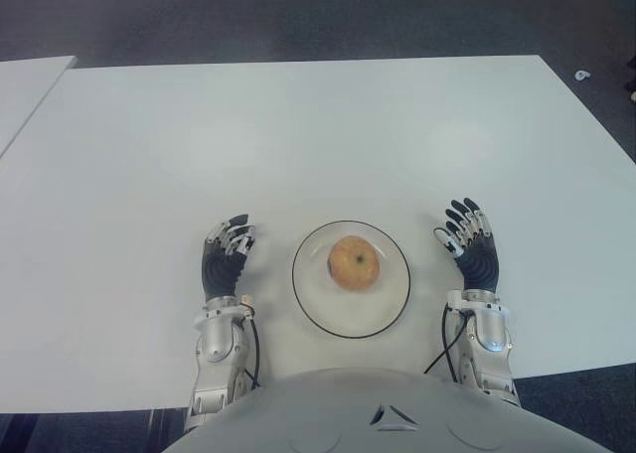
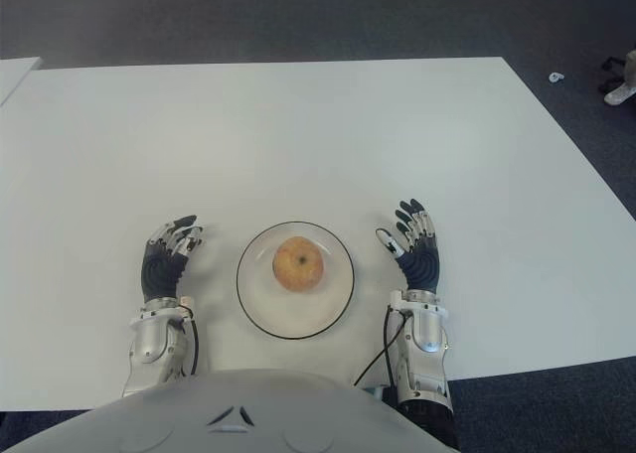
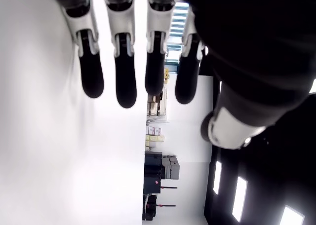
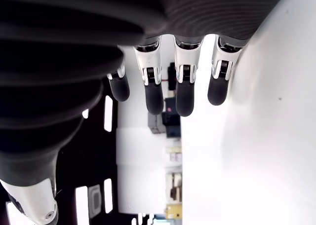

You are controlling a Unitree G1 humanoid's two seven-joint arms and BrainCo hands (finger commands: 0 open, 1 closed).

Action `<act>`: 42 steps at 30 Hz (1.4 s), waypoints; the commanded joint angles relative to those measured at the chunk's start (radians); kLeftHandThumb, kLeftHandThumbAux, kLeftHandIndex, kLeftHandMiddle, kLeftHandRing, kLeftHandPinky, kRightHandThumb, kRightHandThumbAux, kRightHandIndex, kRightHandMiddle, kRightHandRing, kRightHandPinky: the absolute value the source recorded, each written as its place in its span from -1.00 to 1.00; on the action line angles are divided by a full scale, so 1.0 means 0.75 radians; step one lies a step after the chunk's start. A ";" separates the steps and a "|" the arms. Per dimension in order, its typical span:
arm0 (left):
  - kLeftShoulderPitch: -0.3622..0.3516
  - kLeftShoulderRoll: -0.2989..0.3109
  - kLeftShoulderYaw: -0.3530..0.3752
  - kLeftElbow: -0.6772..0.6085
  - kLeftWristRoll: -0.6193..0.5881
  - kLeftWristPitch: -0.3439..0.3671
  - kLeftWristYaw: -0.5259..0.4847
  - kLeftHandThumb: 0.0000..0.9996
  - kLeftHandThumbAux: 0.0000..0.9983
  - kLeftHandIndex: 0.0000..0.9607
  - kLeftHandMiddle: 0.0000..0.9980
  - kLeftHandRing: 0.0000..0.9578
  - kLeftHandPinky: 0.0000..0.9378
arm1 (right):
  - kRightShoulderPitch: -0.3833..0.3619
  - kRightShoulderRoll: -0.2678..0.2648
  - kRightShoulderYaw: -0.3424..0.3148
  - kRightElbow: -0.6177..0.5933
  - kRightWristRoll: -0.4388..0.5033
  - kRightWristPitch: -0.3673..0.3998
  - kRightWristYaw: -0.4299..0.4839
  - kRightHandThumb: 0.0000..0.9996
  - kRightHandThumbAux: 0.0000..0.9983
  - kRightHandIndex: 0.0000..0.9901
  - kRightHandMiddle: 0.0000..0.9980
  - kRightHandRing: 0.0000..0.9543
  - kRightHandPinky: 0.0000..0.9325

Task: Put the apples into the plate.

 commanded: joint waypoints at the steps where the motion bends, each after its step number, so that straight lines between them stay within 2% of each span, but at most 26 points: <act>1: 0.029 -0.009 -0.010 0.009 -0.016 0.017 -0.033 0.36 0.44 -0.17 -0.38 -0.25 -0.18 | 0.122 0.037 0.027 0.090 -0.017 0.113 -0.007 -0.04 0.40 -0.78 -0.63 -0.63 -0.61; 10: 0.035 -0.006 0.000 0.006 -0.031 0.022 -0.060 0.36 0.44 -0.17 -0.37 -0.24 -0.17 | 0.122 0.036 0.035 0.104 -0.011 0.095 0.003 -0.11 0.40 -0.79 -0.66 -0.64 -0.58; 12: 0.032 -0.006 0.004 0.011 -0.032 0.023 -0.060 0.01 0.37 -0.45 -0.38 -0.25 -0.19 | 0.123 0.037 0.037 0.110 -0.015 0.086 0.002 -0.11 0.41 -0.80 -0.67 -0.63 -0.57; 17: 0.025 -0.007 0.012 0.018 -0.032 0.027 -0.059 -0.19 0.33 -0.62 -0.38 -0.26 -0.19 | 0.131 0.040 0.048 0.108 -0.031 0.072 -0.005 -0.14 0.45 -0.81 -0.68 -0.63 -0.56; 35: 0.025 -0.004 0.016 0.019 -0.034 0.033 -0.068 -0.25 0.31 -0.67 -0.44 -0.29 -0.21 | 0.129 0.039 0.059 0.121 -0.017 0.054 0.012 -0.11 0.51 -0.80 -0.63 -0.56 -0.48; 42: 0.030 -0.002 0.012 0.013 -0.030 0.033 -0.071 -0.27 0.30 -0.68 -0.45 -0.31 -0.22 | 0.136 0.038 0.061 0.115 -0.015 0.053 0.019 -0.11 0.52 -0.81 -0.63 -0.57 -0.54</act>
